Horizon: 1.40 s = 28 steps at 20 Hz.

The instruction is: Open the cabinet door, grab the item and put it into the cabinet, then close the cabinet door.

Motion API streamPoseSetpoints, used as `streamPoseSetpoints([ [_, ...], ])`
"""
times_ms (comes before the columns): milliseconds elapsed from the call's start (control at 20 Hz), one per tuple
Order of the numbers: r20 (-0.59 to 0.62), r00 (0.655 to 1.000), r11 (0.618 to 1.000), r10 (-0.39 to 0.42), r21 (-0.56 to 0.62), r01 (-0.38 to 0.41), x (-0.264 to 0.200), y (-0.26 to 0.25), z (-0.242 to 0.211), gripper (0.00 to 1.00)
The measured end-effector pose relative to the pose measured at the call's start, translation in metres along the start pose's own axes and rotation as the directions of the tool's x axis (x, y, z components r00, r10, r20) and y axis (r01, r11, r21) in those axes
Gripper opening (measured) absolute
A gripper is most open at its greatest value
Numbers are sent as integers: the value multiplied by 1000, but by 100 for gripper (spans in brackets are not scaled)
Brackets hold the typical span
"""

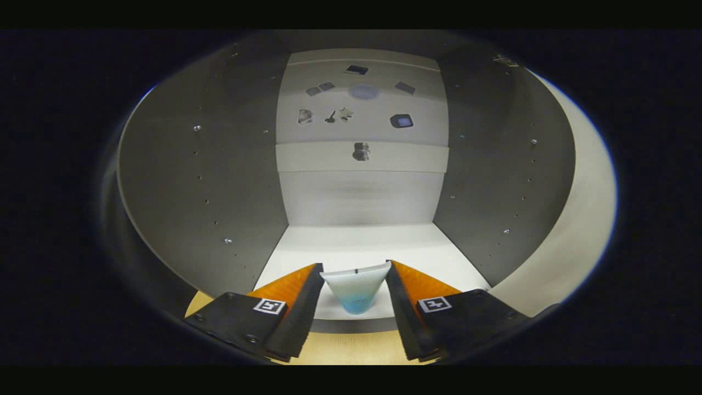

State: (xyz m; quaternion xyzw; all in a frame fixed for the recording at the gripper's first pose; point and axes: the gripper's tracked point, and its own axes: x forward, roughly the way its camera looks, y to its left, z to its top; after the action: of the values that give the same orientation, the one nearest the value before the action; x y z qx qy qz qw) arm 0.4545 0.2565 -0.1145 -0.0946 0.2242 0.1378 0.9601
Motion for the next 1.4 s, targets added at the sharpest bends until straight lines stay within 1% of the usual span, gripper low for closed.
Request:
streamPoseSetpoints([
  [50,13,1000,1000,-12,-4,12,-6,-3,3,78],
  [100,26,1000,1000,-16,-4,16,-13,-2,5,86],
  [250,86,996,1000,-27,6,27,-40,1,14,100],
  [400,151,988,1000,-31,4,30,-82,10,13,100],
  [550,213,976,999,-46,5,46,-128,16,-2,99],
  [600,227,972,999,-53,9,52,-143,18,-9,98],
  [900,262,960,994,-103,51,92,-238,15,-66,98],
  [1150,281,941,982,-187,90,168,-306,-25,-103,98],
  [1400,264,925,959,-274,142,243,-360,-94,-132,98],
])
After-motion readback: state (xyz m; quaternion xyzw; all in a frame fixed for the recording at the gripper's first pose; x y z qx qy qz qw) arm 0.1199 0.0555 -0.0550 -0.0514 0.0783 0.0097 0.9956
